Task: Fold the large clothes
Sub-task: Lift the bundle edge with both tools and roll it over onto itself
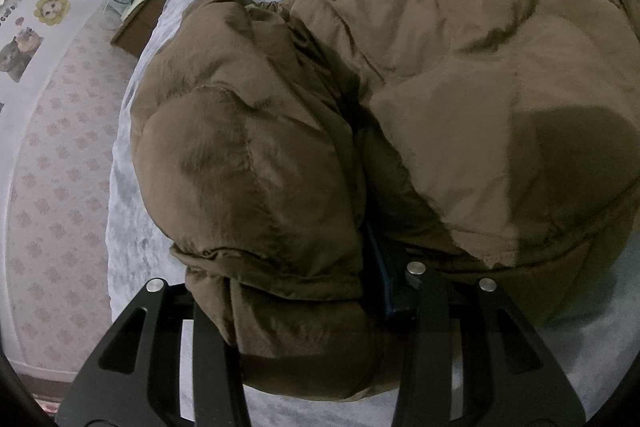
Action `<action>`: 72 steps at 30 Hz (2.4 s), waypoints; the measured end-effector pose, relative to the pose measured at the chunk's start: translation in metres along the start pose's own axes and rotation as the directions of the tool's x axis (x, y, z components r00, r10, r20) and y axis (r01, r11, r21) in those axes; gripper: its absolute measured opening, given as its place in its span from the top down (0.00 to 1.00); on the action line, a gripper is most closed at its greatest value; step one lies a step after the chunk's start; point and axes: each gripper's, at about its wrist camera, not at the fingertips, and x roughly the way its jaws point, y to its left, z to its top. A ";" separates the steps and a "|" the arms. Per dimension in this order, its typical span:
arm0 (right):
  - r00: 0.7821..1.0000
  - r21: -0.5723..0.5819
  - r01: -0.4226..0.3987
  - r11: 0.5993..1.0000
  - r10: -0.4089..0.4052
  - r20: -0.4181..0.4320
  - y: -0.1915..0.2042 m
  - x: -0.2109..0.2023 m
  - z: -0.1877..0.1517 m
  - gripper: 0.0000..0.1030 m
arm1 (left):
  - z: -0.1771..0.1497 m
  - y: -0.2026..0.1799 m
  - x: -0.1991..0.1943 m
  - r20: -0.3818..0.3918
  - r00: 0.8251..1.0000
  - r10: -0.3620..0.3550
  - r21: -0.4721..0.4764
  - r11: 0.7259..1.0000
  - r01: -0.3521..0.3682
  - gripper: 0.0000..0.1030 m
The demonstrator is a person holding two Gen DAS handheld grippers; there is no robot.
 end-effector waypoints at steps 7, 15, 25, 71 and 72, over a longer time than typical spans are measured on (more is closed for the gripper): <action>0.999 -0.038 0.026 0.999 -0.027 -0.029 0.001 0.001 0.014 0.78 | 0.005 0.004 -0.001 -0.024 1.000 -0.001 -0.006 1.000 0.001 0.63; 0.998 -0.012 0.024 1.000 -0.023 0.065 -0.017 -0.042 0.010 0.83 | -0.001 -0.003 -0.035 0.019 1.000 -0.004 -0.016 1.000 0.005 0.72; 0.978 0.039 0.053 0.998 -0.060 0.201 -0.040 -0.107 -0.014 0.84 | -0.016 -0.037 -0.092 0.131 0.991 -0.033 -0.036 0.999 0.038 0.76; 0.974 0.062 0.135 0.989 -0.144 0.174 -0.033 -0.109 -0.187 0.70 | -0.272 -0.064 -0.122 0.212 0.962 -0.174 -0.229 0.948 0.222 0.43; 0.976 0.077 0.120 0.990 -0.132 0.174 -0.037 -0.111 -0.187 0.69 | -0.274 -0.065 -0.128 0.210 0.963 -0.171 -0.235 0.947 0.219 0.43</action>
